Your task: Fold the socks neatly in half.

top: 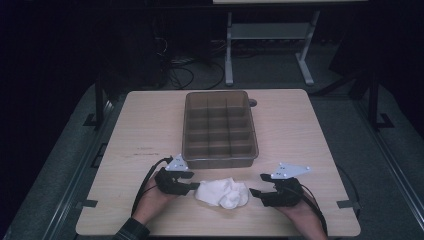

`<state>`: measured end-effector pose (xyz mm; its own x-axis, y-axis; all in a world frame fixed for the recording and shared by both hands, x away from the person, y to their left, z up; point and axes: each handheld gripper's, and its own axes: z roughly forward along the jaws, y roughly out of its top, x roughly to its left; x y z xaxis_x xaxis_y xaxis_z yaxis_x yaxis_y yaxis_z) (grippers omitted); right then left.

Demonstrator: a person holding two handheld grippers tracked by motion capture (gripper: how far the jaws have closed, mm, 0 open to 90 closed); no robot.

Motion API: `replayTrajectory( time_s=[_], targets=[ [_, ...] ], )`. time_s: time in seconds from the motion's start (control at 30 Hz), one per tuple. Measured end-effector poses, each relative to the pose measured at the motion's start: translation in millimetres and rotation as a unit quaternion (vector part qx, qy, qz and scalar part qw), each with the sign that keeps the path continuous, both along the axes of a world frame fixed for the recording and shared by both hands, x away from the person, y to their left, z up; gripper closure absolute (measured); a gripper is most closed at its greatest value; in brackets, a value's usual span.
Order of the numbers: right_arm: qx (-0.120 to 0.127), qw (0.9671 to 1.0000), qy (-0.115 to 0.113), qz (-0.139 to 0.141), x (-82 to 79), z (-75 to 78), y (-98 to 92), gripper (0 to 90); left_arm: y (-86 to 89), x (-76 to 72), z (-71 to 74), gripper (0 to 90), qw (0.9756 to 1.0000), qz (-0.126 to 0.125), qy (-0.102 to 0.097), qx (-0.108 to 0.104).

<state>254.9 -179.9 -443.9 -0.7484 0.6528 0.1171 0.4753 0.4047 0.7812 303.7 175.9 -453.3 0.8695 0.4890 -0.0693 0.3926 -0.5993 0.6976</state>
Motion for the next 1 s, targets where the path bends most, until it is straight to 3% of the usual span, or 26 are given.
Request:
replayTrajectory(
  time_s=[0.1, 0.33, 0.53, 0.8, 1.0],
  targets=[
    [0.004, 0.9998, -0.001, 0.017, 1.4, 0.5, 10.3, 40.4, -3.5, -1.3, 3.6, 53.4, 0.9999, -0.004, -0.006, -0.015],
    [0.009, 0.9985, 0.02, 0.051, 6.8, -4.6, 30.3, 54.8, -10.9, -0.5, -1.7, 54.0, 0.9999, -0.015, -0.001, -0.002],
    [-0.01, 0.9969, 0.033, 0.071, 9.7, -13.0, 39.9, 64.3, -14.1, -4.1, -7.1, 53.9, 0.9995, -0.023, -0.005, 0.023],
    [-0.041, 0.9947, 0.028, 0.09, 9.2, -22.3, 43.5, 77.3, -17.1, -5.5, -8.8, 53.4, 0.9989, -0.031, -0.008, 0.033],
    [-0.048, 0.994, 0.024, 0.095, 8.9, -23.1, 45.1, 86.3, -18.3, -7.4, -8.7, 69.6, 0.9984, -0.05, 0.001, 0.026]
  ],
)
